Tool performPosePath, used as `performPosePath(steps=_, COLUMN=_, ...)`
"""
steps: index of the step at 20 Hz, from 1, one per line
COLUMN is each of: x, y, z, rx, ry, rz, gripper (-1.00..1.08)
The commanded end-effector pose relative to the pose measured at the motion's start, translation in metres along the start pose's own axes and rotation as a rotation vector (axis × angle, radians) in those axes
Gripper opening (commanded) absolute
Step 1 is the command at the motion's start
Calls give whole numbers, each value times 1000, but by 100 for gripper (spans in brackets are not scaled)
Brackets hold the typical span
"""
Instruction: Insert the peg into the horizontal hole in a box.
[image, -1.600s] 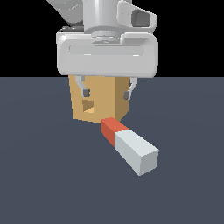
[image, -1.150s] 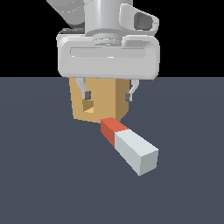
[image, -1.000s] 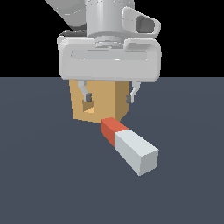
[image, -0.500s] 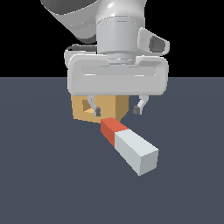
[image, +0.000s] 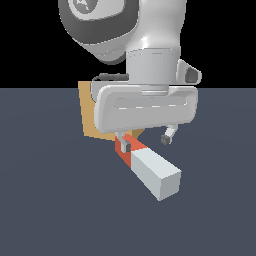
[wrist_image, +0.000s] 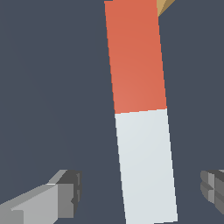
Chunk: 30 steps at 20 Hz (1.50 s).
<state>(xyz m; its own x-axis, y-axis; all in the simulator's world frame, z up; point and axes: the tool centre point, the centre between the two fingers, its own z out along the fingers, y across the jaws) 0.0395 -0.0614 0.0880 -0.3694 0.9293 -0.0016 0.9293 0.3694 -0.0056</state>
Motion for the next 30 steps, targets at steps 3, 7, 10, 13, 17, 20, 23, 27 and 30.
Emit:
performPosePath(steps=3, x=-2, y=8, z=9, rx=-5, ry=1, rz=-67, gripper=100)
performPosePath(steps=7, x=-3, y=12, z=14, rx=-6, ry=2, rz=-100, gripper=100)
performPosePath(steps=10, x=-3, y=14, z=15, rx=-7, ry=2, rz=-109, gripper=100)
performPosePath(steps=13, x=-3, y=13, z=14, rx=-6, ry=2, rz=-104, gripper=100)
performPosePath(steps=17, x=-3, y=13, z=14, rx=-6, ry=1, rz=-100, gripper=100)
performPosePath(steps=20, x=-3, y=13, z=17, rx=-6, ry=1, rz=-100, gripper=100)
performPosePath(steps=23, x=-3, y=12, z=27, rx=-6, ry=1, rz=-100, gripper=100)
performPosePath(steps=27, x=-2, y=12, z=49, rx=-6, ry=1, rz=-99, gripper=100)
performPosePath(steps=30, x=-2, y=11, z=60, rx=-6, ry=1, rz=-98, gripper=100)
